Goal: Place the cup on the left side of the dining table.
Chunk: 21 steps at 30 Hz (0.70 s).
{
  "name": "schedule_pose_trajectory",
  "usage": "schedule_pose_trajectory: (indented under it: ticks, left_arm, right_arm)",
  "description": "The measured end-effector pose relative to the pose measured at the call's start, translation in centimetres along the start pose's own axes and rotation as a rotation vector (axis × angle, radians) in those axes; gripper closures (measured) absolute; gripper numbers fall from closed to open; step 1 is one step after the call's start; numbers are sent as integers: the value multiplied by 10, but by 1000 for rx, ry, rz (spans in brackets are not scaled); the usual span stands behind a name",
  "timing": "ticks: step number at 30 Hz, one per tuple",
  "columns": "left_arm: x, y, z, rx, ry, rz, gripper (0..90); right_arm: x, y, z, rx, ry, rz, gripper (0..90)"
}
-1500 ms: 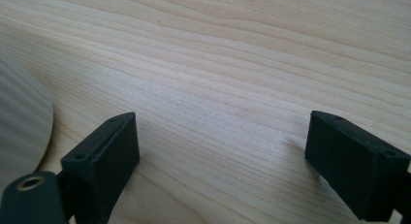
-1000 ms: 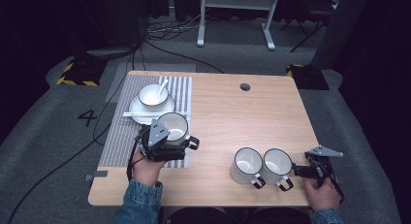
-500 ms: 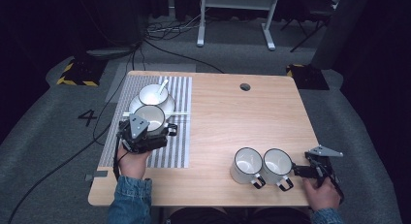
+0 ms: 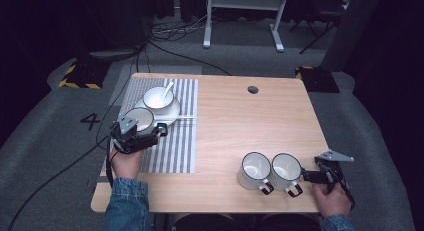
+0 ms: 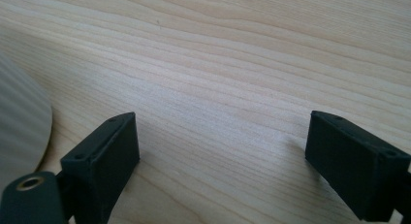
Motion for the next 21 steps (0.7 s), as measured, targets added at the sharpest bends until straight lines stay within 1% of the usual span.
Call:
schedule_pose_trajectory:
  ticks: [3, 7, 9, 14, 16, 20, 21]
  left_arm:
    - [9, 2, 9, 9, 39, -4, 29]
    - [22, 4, 21, 10, 89, -10, 29]
    - [28, 5, 25, 10, 110, -7, 29]
    - [40, 5, 32, 29, 169, -10, 29]
    - [43, 5, 34, 32, 178, -1, 29]
    - [48, 4, 36, 41, 200, -9, 29]
    - [49, 4, 36, 39, 204, -4, 29]
  right_arm:
    - [0, 0, 0, 0, 0, 0, 121]
    - [0, 0, 0, 0, 0, 0, 122]
    - [0, 0, 0, 0, 0, 0, 121]
    - [0, 0, 0, 0, 0, 0, 121]
    - [0, 0, 0, 0, 0, 0, 121]
    - [0, 0, 0, 0, 0, -1, 121]
    - [0, 0, 0, 0, 0, 0, 122]
Point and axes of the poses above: each handheld gripper's, and its own axes: z roughly forward along the jaws, x roughly out of its underside, y roughly to its left, the point moved 6 cm from there along z, roughly forward along the jaws, and after that the axes turned 12 degrees about -y, right-handed, at the moved point
